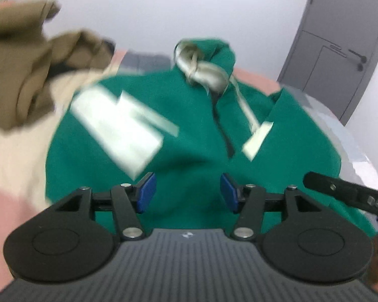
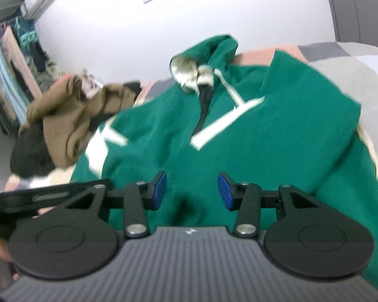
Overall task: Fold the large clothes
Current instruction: 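Grasp the hoodie hem with both grippers and lift it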
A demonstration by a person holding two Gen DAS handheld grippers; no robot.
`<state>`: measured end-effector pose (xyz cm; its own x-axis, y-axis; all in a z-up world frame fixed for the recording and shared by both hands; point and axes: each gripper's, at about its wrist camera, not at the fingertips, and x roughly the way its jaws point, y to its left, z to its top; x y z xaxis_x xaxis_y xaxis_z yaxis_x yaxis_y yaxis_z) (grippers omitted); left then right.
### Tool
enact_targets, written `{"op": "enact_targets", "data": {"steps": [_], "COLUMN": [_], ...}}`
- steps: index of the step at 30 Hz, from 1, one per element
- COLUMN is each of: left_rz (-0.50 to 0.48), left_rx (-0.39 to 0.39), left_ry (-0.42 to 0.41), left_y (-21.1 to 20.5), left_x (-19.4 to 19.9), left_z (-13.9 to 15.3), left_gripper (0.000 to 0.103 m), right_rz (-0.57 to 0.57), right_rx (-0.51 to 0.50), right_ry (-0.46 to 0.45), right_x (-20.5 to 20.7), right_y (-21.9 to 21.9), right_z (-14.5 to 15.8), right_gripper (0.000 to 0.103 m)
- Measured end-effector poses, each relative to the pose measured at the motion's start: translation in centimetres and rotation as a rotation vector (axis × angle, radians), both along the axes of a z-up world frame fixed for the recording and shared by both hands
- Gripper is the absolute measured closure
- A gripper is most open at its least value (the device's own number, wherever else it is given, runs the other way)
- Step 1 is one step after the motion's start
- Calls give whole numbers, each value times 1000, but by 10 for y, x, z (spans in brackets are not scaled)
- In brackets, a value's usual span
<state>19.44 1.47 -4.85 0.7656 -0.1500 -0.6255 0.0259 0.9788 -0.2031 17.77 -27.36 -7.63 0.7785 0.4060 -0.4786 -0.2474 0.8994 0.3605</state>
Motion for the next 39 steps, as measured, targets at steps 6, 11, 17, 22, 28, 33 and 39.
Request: {"op": "enact_targets", "data": {"steps": [6,11,17,22,28,33,39], "left_rz": [13,9,25,1,-28,-59,-102], "left_rx": [-52,-24,-42,-29,-138,-150,-106], "left_ry": [-8,-62,-129,-113,-41,-29,-45], "left_y": [9,9,15,23,27,14,5], "left_x": [100,221,340,405,443,441,414], "left_z": [29,29,10,-15,-33,-26,6], "left_gripper": [37,36,34,34,58,95,98], "right_rz": [-7,7,-38,-117,-138,-138,-88], "right_rx": [-12,-15,-23,-11,-9,-41,-95], "right_ry": [-77,-99,-71,-39,-30,-21,-104], "right_x": [81,183,311,395,449,459,428], "right_y": [-4,0,9,12,23,33,34], "right_z": [33,37,14,-11,-24,-16,24], "right_gripper": [49,39,39,39,40,84,95]}}
